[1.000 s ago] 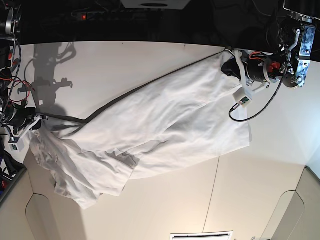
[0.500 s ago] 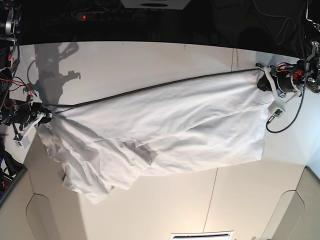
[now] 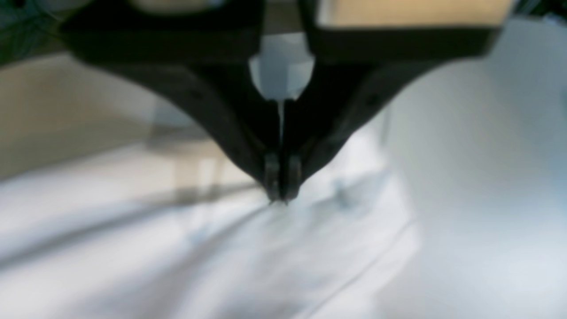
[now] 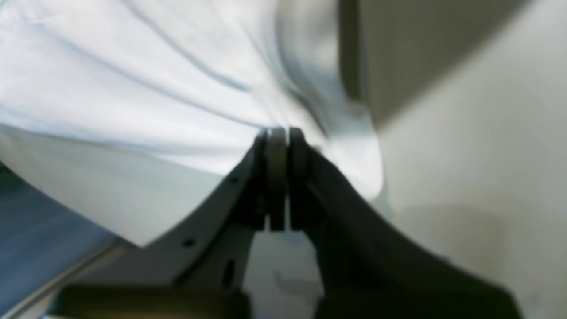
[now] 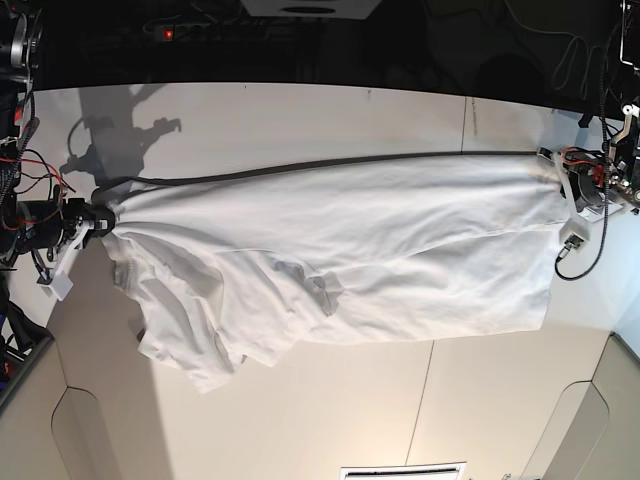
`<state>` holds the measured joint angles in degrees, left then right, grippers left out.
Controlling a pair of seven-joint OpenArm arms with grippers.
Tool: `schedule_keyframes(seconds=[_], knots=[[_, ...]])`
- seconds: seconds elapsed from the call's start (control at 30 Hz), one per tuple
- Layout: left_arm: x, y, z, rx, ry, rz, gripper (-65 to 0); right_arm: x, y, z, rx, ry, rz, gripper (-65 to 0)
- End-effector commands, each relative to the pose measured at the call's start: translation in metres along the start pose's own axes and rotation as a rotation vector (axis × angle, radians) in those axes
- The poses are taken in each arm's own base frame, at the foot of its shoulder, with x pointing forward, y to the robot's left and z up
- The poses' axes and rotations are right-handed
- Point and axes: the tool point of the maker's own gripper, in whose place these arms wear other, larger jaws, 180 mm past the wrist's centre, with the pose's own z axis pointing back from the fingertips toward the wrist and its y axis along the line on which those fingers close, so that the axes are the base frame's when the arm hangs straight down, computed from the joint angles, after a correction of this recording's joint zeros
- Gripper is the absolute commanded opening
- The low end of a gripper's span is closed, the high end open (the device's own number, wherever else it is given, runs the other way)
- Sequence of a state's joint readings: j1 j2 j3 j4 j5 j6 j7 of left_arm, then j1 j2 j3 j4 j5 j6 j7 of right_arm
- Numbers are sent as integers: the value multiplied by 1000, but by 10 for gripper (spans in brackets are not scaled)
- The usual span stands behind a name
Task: Layout the t-shirt on the table in an organized manner, then fold the t-shirt properly
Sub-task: 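Stretch the shirt between the grippers and lay it flat on the table, then release the shirt and reposition both grippers onto its edges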
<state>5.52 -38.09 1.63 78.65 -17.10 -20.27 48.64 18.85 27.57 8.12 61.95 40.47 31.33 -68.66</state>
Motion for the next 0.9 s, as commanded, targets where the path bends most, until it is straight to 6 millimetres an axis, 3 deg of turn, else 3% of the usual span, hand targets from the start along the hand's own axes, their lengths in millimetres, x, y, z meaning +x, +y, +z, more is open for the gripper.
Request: schedule_keyframes(seconds=[0.0, 0.17, 0.3, 0.43, 0.57, 0.73, 0.87], knots=[[17, 19, 8, 43, -41, 0, -641, 27, -1, 20, -22, -76, 45, -650], [46, 22, 13, 16, -114, 47, -641, 68, 25, 51, -64, -208, 203, -650], [57, 22, 16, 2, -144, 67, -641, 74, 27, 58, -104, -223, 245, -650], [57, 22, 16, 0, -148, 63, -641, 58, 25, 50, -98, -190, 233, -627], [57, 22, 16, 0, -147, 63, -641, 27, 21, 36, -87, -124, 210, -604], [57, 22, 16, 0, -147, 63, -641, -7, 19, 22, -76, -49, 185, -393], [57, 20, 16, -12, -148, 49, -641, -15, 17, 20, -75, -36, 179, -390]])
